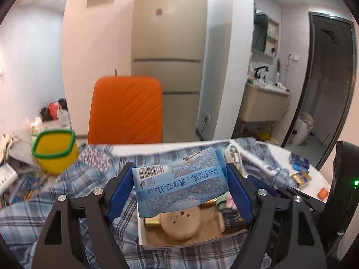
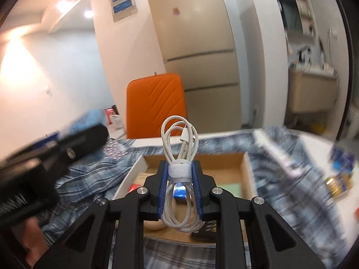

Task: Organize soft objects
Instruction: 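Carry the blue packet and white cable over the box with both tools, then open both tools to release the cable and packet into the box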

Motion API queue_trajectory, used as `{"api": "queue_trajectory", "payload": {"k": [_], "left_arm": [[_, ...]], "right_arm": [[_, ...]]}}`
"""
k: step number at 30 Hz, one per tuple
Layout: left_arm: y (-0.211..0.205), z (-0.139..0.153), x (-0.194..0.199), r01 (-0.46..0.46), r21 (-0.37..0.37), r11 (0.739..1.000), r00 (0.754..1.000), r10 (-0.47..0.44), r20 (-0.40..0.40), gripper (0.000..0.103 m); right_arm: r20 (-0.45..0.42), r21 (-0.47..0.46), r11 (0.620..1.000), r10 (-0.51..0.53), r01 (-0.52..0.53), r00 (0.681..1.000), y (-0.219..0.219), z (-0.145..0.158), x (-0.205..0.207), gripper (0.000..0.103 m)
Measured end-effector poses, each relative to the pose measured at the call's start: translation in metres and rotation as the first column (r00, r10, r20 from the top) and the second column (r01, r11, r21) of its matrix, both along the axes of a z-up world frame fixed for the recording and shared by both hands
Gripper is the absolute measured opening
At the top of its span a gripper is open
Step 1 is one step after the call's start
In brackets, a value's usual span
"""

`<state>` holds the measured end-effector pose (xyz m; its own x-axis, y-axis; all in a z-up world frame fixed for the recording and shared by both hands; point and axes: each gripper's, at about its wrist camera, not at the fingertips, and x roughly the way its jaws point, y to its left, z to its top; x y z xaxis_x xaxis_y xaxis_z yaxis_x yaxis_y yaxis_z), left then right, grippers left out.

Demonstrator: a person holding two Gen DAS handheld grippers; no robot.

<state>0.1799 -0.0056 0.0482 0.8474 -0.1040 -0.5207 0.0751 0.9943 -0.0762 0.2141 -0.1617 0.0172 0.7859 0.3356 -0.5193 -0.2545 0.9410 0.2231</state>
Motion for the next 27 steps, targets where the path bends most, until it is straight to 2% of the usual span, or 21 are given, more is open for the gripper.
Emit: {"api": "queue_trajectory", "payload": {"k": [8, 11, 16, 20, 21, 23, 24, 25, 27], "left_arm": [[0.003, -0.025, 0.007, -0.007, 0.012, 1.000, 0.998, 0.008, -0.067, 0.079], [-0.003, -0.029, 0.007, 0.012, 0.027, 1.000, 0.997, -0.010, -0.080, 0.079], [-0.009, -0.033, 0.009, 0.023, 0.043, 0.999, 0.996, -0.019, -0.089, 0.079], [-0.009, -0.037, 0.011, 0.023, 0.049, 0.999, 0.995, -0.018, -0.096, 0.079], [-0.009, -0.037, 0.011, 0.023, 0.047, 0.999, 0.995, -0.018, -0.098, 0.079], [-0.008, -0.038, 0.012, 0.025, 0.041, 0.999, 0.995, -0.021, -0.102, 0.079], [-0.008, -0.038, 0.012, 0.026, 0.040, 0.999, 0.994, -0.021, -0.103, 0.079], [-0.007, -0.039, 0.013, 0.025, 0.039, 0.999, 0.995, -0.021, -0.103, 0.079], [-0.007, -0.039, 0.013, 0.021, 0.036, 0.999, 0.995, -0.018, -0.100, 0.079]], "right_arm": [[-0.144, 0.005, 1.000, 0.031, -0.031, 0.989, 0.007, -0.049, 0.024, 0.023], [-0.151, -0.033, 0.999, 0.014, -0.019, 0.988, 0.011, -0.056, 0.026, 0.023], [-0.178, -0.015, 1.000, 0.020, -0.024, 0.984, 0.008, -0.061, 0.031, 0.023], [-0.189, -0.048, 0.999, -0.007, -0.003, 0.982, 0.007, -0.064, 0.036, 0.025], [-0.190, -0.062, 0.998, -0.018, 0.006, 0.982, 0.006, -0.064, 0.036, 0.028], [-0.198, -0.072, 0.997, -0.021, 0.007, 0.980, 0.004, -0.064, 0.039, 0.042], [-0.204, -0.065, 0.998, -0.023, 0.010, 0.979, 0.002, -0.065, 0.039, 0.061], [-0.202, -0.050, 0.999, -0.031, 0.021, 0.979, -0.002, -0.064, 0.040, 0.068], [-0.185, -0.062, 0.996, -0.068, 0.058, 0.980, -0.008, -0.060, 0.039, 0.068]]}}
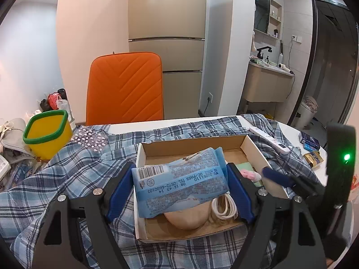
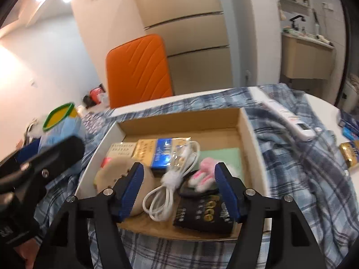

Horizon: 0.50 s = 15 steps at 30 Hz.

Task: Organize soft objects
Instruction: 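Open both tools to release the cable and packet into the box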

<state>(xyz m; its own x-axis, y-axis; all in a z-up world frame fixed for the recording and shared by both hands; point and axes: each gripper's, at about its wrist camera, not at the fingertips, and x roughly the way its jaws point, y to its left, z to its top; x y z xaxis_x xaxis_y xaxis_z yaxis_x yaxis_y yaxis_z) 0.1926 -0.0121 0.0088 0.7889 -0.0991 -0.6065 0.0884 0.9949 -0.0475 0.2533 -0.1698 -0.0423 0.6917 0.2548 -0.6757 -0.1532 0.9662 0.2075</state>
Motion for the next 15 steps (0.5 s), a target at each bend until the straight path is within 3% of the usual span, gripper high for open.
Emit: {"api": "queue_trajectory", "payload": {"k": [4, 7, 15], "left_arm": [[0.000, -0.007, 0.003, 0.010, -0.024, 1.000, 1.000, -0.010, 0.003, 0.079], [-0.007, -0.017, 0.006, 0.022, 0.003, 1.000, 1.000, -0.022, -0.001, 0.079], [-0.016, -0.035, 0.015, 0.069, 0.034, 0.997, 0.996, -0.067, -0.063, 0.082]], "right_arm": [[0.011, -0.085, 0.996, -0.031, 0.032, 0.999, -0.013, 0.010, 0.001, 0.068], [0.004, -0.130, 0.990, -0.046, 0.046, 0.999, -0.026, 0.018, 0.004, 0.068], [-0.002, -0.102, 0.990, -0.099, 0.098, 0.995, -0.056, 0.022, 0.005, 0.068]]}}
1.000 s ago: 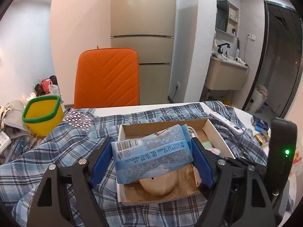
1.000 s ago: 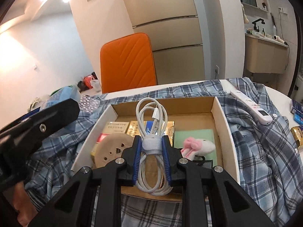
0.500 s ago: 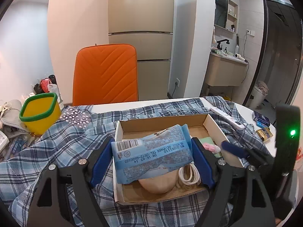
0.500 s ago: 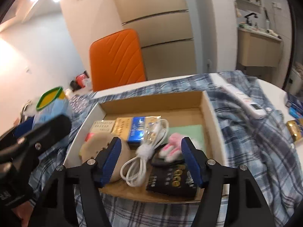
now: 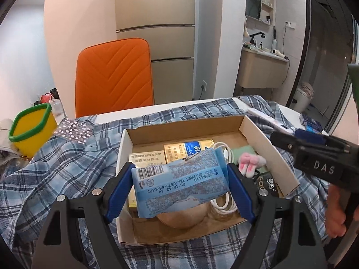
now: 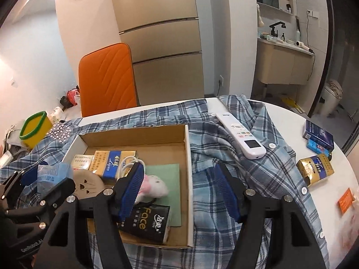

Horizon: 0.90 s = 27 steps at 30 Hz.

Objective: Organize soft objects

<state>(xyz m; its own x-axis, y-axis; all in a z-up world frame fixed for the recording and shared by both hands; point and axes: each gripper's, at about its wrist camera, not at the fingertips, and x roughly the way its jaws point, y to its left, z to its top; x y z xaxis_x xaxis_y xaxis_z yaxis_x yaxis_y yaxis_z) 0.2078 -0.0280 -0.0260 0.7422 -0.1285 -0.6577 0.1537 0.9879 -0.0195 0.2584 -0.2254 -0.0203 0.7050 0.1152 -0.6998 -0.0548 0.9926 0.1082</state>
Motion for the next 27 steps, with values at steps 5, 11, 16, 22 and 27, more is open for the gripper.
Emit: {"api": "queue_trajectory", "payload": {"k": [5, 11, 16, 22, 27], "left_arm": [[-0.001, 0.000, -0.003, -0.007, 0.008, 1.000, 1.000, 0.007, 0.024, 0.096], [-0.001, 0.009, -0.010, -0.011, 0.017, 1.000, 0.996, 0.009, 0.088, 0.102], [0.002, 0.034, -0.030, -0.039, 0.021, 0.999, 0.979, 0.034, 0.199, 0.102], [0.008, 0.064, -0.055, -0.063, -0.012, 0.998, 0.953, 0.064, 0.295, 0.102], [0.010, 0.083, -0.090, -0.069, -0.021, 0.997, 0.922, 0.071, 0.380, 0.102]], "right_arm": [[0.008, 0.002, 1.000, 0.006, -0.006, 1.000, 0.000, 0.001, 0.000, 0.068], [0.037, 0.008, 1.000, 0.010, -0.010, 0.999, 0.002, 0.008, -0.004, 0.068], [0.078, 0.015, 1.000, 0.013, -0.015, 0.997, 0.003, 0.022, -0.014, 0.068], [0.162, 0.006, 1.000, 0.012, -0.013, 0.987, 0.006, 0.047, -0.034, 0.068], [0.252, -0.011, 0.999, 0.041, -0.040, 0.967, 0.005, 0.068, -0.065, 0.068]]}}
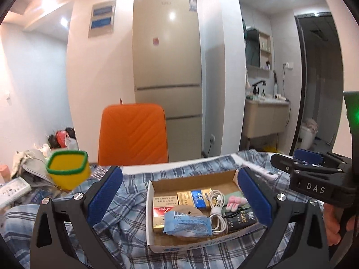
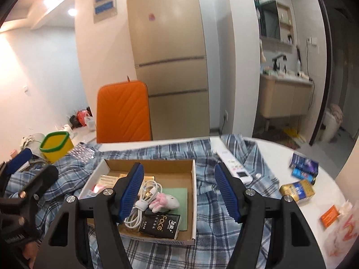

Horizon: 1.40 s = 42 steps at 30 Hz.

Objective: Organize soft objects

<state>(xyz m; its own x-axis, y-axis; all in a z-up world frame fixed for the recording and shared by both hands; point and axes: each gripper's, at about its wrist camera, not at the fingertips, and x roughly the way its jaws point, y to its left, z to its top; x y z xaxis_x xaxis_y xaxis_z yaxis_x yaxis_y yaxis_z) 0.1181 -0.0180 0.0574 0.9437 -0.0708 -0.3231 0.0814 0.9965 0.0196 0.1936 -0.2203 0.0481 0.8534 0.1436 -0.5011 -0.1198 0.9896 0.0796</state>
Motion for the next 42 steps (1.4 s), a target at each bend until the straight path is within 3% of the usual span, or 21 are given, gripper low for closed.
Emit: {"api": "queue_trajectory", "payload": {"k": [8, 12, 14, 19, 26, 30, 42], "left_arm": [[0.006, 0.007, -0.048, -0.015, 0.013, 1.000, 0.994, 0.013, 0.104, 0.102], [0.006, 0.000, -0.075, 0.009, 0.004, 1.000, 0.984, -0.009, 0.177, 0.102], [0.006, -0.005, -0.083, 0.027, 0.010, 1.000, 0.979, -0.029, 0.203, 0.102], [0.010, -0.018, -0.097, 0.024, -0.019, 1.000, 0.965, -0.018, 0.260, 0.103], [0.011, -0.037, -0.099, -0.005, -0.025, 1.000, 0.963, 0.012, 0.271, 0.103], [0.012, -0.043, -0.106, -0.015, -0.033, 0.999, 0.955, 0.024, 0.296, 0.103], [0.017, -0.045, -0.112, -0.029, -0.057, 0.998, 0.951, 0.045, 0.307, 0.103]], "right_arm": [[0.164, -0.010, 0.999, 0.042, -0.041, 0.986, -0.001, 0.027, -0.058, 0.069], [0.246, -0.019, 0.998, 0.056, -0.053, 0.968, -0.001, 0.030, -0.084, 0.084], [0.278, -0.017, 0.999, 0.054, -0.052, 0.959, -0.003, 0.027, -0.094, 0.086], [0.317, 0.017, 0.999, 0.033, -0.041, 0.948, -0.009, 0.018, -0.106, 0.089], [0.383, 0.023, 0.999, 0.012, -0.023, 0.924, -0.009, 0.003, -0.124, 0.090], [0.392, 0.057, 0.998, -0.036, 0.015, 0.919, -0.009, -0.011, -0.130, 0.103], [0.429, -0.065, 0.997, 0.054, -0.029, 0.902, 0.018, -0.023, -0.144, 0.103]]}}
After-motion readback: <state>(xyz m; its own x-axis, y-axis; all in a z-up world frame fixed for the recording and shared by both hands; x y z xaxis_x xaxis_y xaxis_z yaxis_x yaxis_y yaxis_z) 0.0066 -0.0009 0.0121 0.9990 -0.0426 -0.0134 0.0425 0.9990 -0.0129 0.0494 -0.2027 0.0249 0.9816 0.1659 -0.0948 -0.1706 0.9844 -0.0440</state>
